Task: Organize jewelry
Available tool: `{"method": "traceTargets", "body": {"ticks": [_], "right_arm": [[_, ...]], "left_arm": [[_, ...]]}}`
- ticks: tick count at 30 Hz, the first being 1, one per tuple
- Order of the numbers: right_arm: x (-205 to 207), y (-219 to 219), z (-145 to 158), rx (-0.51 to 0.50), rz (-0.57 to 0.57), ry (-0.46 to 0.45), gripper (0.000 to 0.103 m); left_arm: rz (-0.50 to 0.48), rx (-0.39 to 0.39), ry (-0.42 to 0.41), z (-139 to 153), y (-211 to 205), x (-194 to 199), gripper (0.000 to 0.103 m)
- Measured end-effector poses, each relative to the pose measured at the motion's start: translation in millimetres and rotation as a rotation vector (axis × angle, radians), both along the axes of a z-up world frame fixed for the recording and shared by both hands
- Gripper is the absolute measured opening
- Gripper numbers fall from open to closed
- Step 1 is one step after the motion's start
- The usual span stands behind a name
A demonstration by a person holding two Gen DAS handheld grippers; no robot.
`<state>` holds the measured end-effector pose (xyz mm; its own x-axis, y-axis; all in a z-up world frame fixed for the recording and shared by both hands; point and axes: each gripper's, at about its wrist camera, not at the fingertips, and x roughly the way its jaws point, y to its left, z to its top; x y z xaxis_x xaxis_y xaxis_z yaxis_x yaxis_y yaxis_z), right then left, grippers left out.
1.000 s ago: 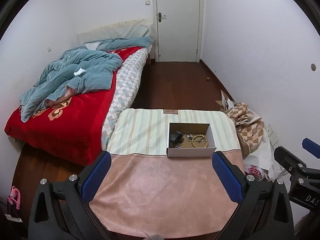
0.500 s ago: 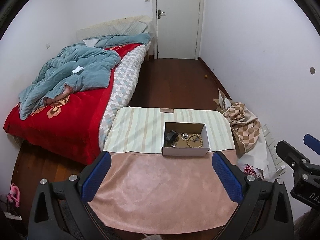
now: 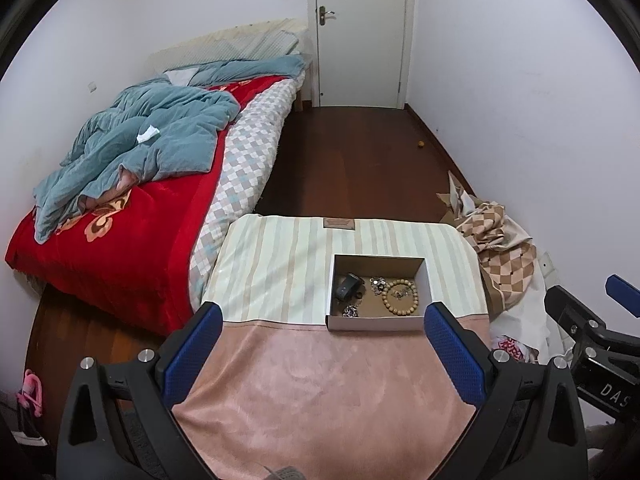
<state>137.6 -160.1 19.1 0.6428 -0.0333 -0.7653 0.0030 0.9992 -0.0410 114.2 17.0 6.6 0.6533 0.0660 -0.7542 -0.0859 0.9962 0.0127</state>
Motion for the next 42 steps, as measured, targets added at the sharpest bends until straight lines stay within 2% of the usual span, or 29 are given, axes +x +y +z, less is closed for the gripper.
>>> {"method": "traceTargets", "body": {"ticks": [8, 18, 42], "right_arm": [[23.6, 10.3, -20.9, -0.018, 0.012, 0.035, 0.103], [32.0, 13.4, -38.4, -0.022, 0.007, 0.069, 0.103], [29.1, 7.8, -40.0, -0.029, 0.013, 0.081, 0.103]], "left_arm": [[0.018, 0.004, 0.036, -16.8, 3.1, 16.4, 0.103], [0.018, 0.002, 0.061, -26.4, 2.5, 22.6, 0.103], [0.009, 0.004, 0.057, -27.5, -2.4, 19.9, 0.103]]}}
